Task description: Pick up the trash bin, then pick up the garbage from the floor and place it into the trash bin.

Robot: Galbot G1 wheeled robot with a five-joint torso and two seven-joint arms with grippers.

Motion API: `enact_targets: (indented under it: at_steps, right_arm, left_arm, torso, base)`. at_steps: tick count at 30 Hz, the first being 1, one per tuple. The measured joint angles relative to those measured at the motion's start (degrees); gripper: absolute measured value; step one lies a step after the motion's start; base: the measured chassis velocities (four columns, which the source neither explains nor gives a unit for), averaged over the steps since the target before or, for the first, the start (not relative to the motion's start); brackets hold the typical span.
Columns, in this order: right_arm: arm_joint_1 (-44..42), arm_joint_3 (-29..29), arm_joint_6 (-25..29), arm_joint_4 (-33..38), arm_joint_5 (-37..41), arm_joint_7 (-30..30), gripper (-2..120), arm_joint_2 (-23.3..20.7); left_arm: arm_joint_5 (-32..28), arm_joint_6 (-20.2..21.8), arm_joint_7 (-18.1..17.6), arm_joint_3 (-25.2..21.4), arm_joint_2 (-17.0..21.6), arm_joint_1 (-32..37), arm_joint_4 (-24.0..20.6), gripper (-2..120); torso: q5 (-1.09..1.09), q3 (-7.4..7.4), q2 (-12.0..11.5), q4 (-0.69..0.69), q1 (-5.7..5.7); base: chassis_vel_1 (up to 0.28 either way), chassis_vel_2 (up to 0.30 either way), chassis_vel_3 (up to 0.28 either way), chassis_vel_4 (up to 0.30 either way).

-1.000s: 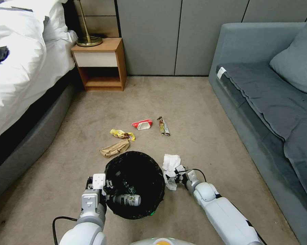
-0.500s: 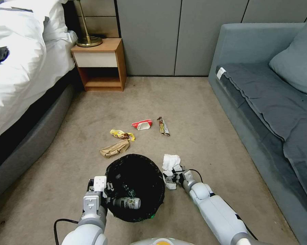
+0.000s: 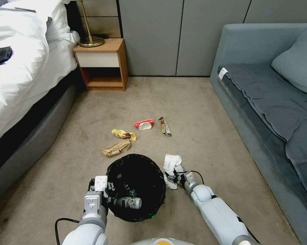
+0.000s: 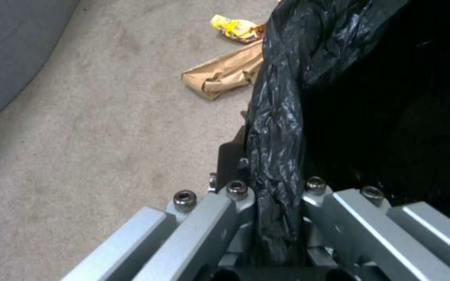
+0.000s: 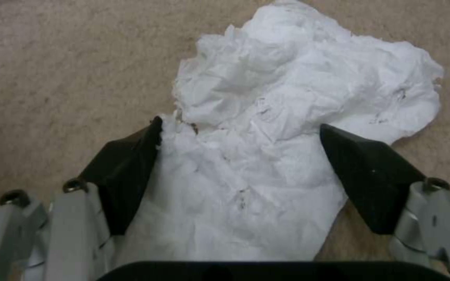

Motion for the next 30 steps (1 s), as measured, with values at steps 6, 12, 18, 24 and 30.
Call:
enact_targets:
  at_steps: [6, 12, 18, 24, 30]
  right_arm:
    - [-0.78, 0.40, 0.01, 0.82, -0.03, -0.01, 65, -0.68]
    - [-2.20, 0.87, 0.00, 2.84, -0.03, 0.00, 52, -1.49]
    - [-3.70, 1.01, -1.32, 5.77, 0.72, 0.69, 39, -2.51]
    - [-4.62, 1.34, -1.58, 7.34, 1.08, 0.76, 20, -3.12]
    - [-5.34, 1.44, -2.00, 8.96, 1.47, 0.86, 0, -3.87]
  left_arm:
    - [-0.02, 0.01, 0.02, 0.24, 0.03, -0.26, 0.05, 1]
    - [-0.11, 0.03, 0.02, 0.29, 0.06, -0.67, 0.25, 1]
    - [-0.28, 0.07, 0.15, 0.39, 0.10, -1.04, 0.46, 1]
    - [-0.28, 0.13, 0.09, 0.50, 0.10, -1.31, 0.54, 1]
    - [-0.29, 0.14, 0.09, 0.61, 0.09, -1.43, 0.54, 1]
  torso:
    - [0.01, 0.00, 0.00, 0.00, 0.00]
    - [-0.01, 0.01, -0.01, -0.01, 0.00]
    - [-0.09, 0.02, -0.02, -0.15, 0.01]
    - [-0.10, 0.02, -0.02, -0.09, 0.01]
    - [-0.09, 0.03, -0.02, -0.09, 0.02]
  base:
    - [0.000, 0.000, 0.000, 0.000]
    - [0.000, 0.000, 0.000, 0.000]
    - [0.000, 0.000, 0.000, 0.000]
    - [0.000, 0.000, 0.000, 0.000]
    - [0.000, 0.000, 0.000, 0.000]
